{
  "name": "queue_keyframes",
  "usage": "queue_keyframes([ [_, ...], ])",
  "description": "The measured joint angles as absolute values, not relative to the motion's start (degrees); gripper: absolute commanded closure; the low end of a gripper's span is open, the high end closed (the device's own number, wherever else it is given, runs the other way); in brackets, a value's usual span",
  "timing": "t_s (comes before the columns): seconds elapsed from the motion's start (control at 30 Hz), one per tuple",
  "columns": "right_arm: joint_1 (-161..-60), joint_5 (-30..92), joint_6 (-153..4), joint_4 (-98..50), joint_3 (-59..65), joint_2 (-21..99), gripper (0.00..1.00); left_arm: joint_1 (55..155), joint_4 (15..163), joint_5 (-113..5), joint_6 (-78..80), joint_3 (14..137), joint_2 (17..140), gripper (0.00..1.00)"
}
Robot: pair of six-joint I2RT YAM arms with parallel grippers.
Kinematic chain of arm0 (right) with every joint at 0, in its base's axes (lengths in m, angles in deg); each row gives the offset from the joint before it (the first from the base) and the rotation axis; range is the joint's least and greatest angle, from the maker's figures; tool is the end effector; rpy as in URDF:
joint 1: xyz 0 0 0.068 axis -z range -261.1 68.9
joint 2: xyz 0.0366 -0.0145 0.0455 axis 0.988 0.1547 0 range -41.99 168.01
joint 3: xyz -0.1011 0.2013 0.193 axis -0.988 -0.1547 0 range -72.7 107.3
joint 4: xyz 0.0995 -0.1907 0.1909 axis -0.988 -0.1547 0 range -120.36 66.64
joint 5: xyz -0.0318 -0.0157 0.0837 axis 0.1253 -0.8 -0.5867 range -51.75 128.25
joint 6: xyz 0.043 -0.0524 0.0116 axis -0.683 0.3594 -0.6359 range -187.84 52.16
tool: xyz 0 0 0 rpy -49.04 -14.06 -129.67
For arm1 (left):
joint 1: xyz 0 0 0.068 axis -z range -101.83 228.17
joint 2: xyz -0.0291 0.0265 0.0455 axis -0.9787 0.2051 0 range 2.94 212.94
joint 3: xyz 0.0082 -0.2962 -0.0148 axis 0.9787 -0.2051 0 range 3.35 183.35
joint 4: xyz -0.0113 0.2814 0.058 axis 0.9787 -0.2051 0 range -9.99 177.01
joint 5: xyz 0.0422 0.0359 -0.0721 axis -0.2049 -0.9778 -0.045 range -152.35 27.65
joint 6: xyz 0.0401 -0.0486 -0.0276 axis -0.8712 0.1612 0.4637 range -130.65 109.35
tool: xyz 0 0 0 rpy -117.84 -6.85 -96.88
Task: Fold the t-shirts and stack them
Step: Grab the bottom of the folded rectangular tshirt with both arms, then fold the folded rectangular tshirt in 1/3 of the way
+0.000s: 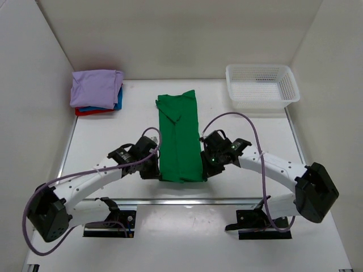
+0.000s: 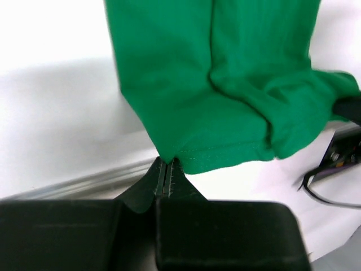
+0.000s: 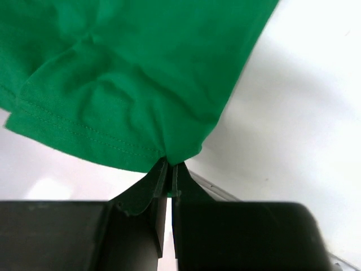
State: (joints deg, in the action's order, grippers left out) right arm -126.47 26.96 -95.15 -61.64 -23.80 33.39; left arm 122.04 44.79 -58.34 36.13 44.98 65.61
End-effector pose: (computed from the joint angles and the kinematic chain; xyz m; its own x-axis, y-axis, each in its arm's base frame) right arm 0.1838 0.2018 0.2086 -0.9118 -0.2831 -0.2975 -0.3806 0.8546 0.3531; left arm 0.1571 -0.1565 0.2123 -0.9612 -0.0842 -0.2627 0.0199 0.9286 -0.3706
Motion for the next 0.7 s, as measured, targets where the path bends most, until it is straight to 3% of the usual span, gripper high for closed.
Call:
queue_keyframes([
  [0.27, -116.35, 23.40, -84.61, -67.13, -7.36, 44.80, 1.00, 109.69, 42.95, -54.14, 25.95, 57.40, 78.05, 1.00],
  [0.7, -110.79, 21.63, -78.38, -69.29, 5.51, 56.67, 1.00, 103.36, 45.14, -50.51, 19.96, 65.00, 88.58, 1.00],
])
